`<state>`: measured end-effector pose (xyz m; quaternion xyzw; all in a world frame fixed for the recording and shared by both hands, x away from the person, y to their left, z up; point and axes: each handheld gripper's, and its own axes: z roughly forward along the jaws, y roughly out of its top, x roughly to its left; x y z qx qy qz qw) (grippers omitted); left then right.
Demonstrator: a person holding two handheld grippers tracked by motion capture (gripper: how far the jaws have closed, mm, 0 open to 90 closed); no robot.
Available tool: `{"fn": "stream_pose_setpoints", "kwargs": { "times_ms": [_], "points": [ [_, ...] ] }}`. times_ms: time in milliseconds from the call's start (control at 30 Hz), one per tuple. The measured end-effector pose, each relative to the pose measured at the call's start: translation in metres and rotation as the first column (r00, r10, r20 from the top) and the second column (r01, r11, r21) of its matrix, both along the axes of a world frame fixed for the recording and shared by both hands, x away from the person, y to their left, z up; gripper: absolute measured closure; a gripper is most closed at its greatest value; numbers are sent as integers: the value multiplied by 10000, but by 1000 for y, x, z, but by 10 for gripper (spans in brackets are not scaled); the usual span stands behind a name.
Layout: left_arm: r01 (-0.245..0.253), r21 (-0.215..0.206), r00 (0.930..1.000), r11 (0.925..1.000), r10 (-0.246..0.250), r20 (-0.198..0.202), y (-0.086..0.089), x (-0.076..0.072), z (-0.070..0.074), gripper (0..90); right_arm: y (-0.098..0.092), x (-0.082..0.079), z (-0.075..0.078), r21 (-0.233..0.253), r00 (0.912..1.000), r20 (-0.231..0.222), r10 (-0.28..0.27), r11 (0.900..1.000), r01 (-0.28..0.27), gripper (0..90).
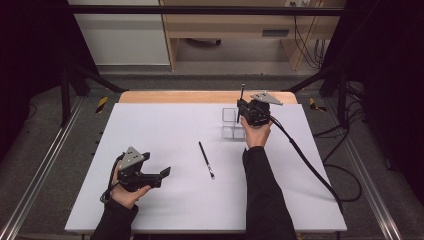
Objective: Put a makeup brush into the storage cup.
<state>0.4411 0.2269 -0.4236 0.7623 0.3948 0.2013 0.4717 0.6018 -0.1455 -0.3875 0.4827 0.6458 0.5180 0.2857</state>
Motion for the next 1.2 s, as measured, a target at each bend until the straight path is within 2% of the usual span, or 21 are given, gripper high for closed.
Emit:
{"fn": "stream_pose_setpoints", "kwargs": {
  "times_ms": [300, 433, 1200],
  "points": [
    [10, -6, 10000, 10000, -10, 12, 0, 0, 0, 71, 0, 0, -7, -51, 9998, -204, -70, 10000, 69, 841],
    [23, 21, 10000, 10000, -23, -10, 0, 0, 0, 72, -2, 0, -12, 111, 9991, -381, -160, 9998, 164, 841],
    [21, 62, 10000, 10000, -21, -38, -1, 0, -1, 73, 1, -2, -27, -353, 9958, -898, -174, 9993, 143, 841]
  ]
}}
